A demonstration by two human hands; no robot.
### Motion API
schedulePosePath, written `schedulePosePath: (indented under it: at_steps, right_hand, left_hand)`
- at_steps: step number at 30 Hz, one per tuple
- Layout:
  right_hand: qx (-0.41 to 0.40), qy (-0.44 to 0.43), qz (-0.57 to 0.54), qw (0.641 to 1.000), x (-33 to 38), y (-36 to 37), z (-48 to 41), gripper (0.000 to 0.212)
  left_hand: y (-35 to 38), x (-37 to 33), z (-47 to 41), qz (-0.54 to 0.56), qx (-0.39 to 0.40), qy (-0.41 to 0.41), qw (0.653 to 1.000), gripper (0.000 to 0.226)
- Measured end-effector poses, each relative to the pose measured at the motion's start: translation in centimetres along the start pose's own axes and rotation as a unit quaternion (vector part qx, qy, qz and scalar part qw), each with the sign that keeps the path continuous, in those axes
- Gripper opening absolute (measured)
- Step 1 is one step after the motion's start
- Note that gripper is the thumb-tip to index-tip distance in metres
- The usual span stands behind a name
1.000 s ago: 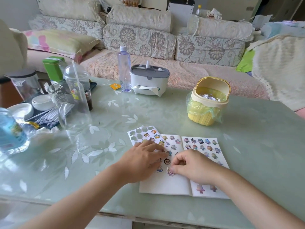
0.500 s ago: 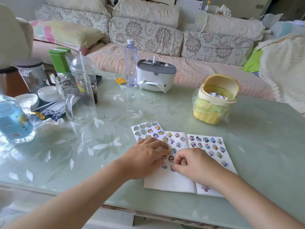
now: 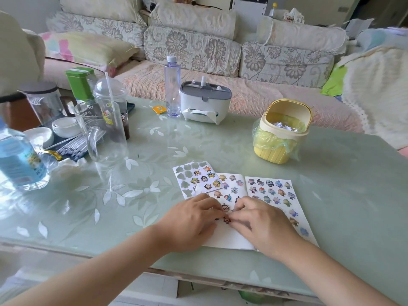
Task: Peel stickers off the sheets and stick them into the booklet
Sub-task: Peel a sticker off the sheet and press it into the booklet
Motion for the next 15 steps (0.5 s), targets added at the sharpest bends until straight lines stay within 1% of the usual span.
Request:
schedulePosePath:
  at_steps: [3,5,8,12,15]
  right_hand:
    - [0.024,-0.027,0.065,0.997,0.3,0.6,1.1,0.033]
    - [0.041,-0.027,0.079,0.996,0.7,0.6,1.6,0.041]
    - [0.050,-0.021,0.078,0.995,1.2,0.5,1.9,0.047]
    - [0.062,-0.017,0.085,0.994,1.6,0.8,2.1,0.054]
    - [0.059,-0.017,0.093,0.994,1.8,1.2,1.7,0.054]
  left_hand:
    - [0.2,-0.3,0.4,-0.045,0.013,0.008,0.999,0.035]
    - [0.2,-0.6,0.6,-0.063,0.018,0.009,0.998,0.036]
    - [0.2,-0.9,0.7,-0.071,0.026,0.016,0.997,0.036]
    - [0.2,-1.4,1.1,-0.055,0.024,0.028,0.998,0.034]
    - [0.1,-1.8,1.4,-0.041,0.010,0.031,0.999,0.031]
Point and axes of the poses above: each hand's wrist, its own z-axis away from the middle knuckle, its own y-axis out of the palm, x = y × z, the point moved 8 cm from there along -z, towards the middle knuckle, and after that the axes turned 7 degrees about -y, right-handed, at the moved point
